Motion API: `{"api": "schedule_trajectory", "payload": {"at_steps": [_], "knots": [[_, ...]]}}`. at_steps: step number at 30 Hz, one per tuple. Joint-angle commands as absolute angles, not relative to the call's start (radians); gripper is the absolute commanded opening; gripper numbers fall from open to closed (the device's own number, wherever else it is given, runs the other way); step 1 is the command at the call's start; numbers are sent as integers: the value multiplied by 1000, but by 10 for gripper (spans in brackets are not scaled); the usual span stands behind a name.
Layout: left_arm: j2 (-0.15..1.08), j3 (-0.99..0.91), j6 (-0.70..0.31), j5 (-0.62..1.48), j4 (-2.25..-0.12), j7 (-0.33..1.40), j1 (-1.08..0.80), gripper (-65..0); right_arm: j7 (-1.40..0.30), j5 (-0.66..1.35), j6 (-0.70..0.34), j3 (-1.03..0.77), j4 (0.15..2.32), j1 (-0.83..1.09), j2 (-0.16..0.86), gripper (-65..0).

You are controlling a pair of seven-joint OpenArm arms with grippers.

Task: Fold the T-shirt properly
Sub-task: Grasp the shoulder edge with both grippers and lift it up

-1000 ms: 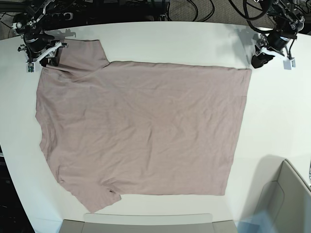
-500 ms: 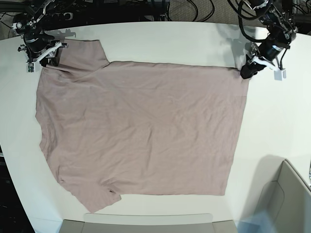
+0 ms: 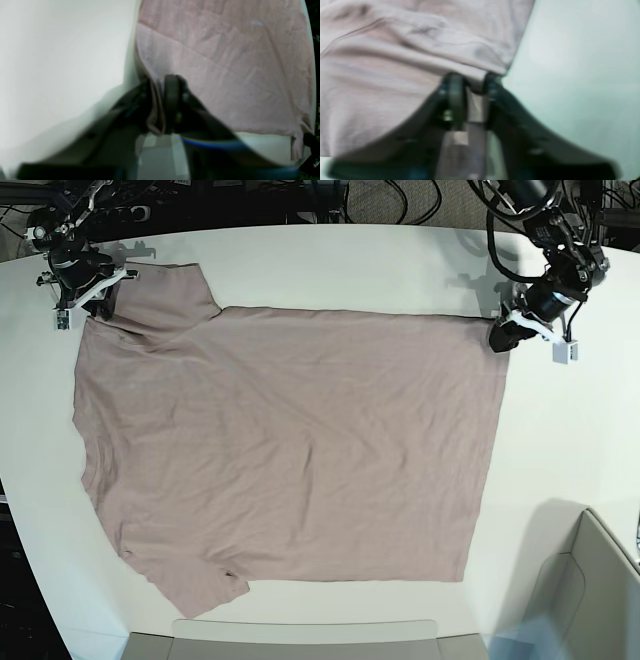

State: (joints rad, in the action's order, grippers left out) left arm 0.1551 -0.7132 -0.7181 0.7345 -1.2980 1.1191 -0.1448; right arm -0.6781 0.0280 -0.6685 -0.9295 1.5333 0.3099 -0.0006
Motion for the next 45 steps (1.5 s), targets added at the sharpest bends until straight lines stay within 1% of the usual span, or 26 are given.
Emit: {"api": "schedule_trajectory", "payload": {"at_steps": [1,3,6,10,13,15,17,19,22,26,30,37,41,45], "knots": [[156,-707,-698,653,-1294,1193,-159,-650,-1144,-180,-698,-894,1458,357,-41,-650],[157,-705,-698,653,-1296,1193,-162,-650,-1144,-226,-698,-852,1478,357,-41,-650],[159,-710,-698,653,-1337,1191,-199,-650,-1141,-263,-698,-835,1567,363,-62,-650],[156,-716,-698,653,-1512,1179,-268,-650,-1081,-266,-698,-837,1739,386,-119,-650],[154,-716,-698,653,-1627,1139,-321,-650,-1082,-274,-698,-837,1848,387,-153,-650],[154,-716,-698,651,-1679,1133,-344,-650,-1084,-274,-698,-837,1890,386,-157,-650],[154,-716,-698,651,-1710,1133,-352,-650,-1113,-272,-698,-851,1905,378,-156,-650],[154,-716,-698,651,-1730,1133,-355,-650,-1159,-268,-698,-903,1923,346,-154,-650],[157,-742,-698,651,-1742,1133,-351,-650,-1170,-272,-698,-958,1957,297,-154,-650],[159,-779,-698,653,-1744,1135,-348,-650,-1173,-274,-698,-960,1998,272,-153,-650],[159,-777,-698,653,-1784,1135,-346,-650,-1173,-283,-698,-958,2018,242,-153,-650],[159,-773,-698,653,-1801,1135,-312,-650,-1173,-433,-698,-957,2023,102,-153,-650],[159,-771,-698,653,-1801,1135,-298,-650,-1173,-486,-698,-954,2023,30,-150,-650],[160,-771,-698,651,-1801,1136,-283,-650,-1173,-559,-698,-905,2020,-18,-145,-650]]}}
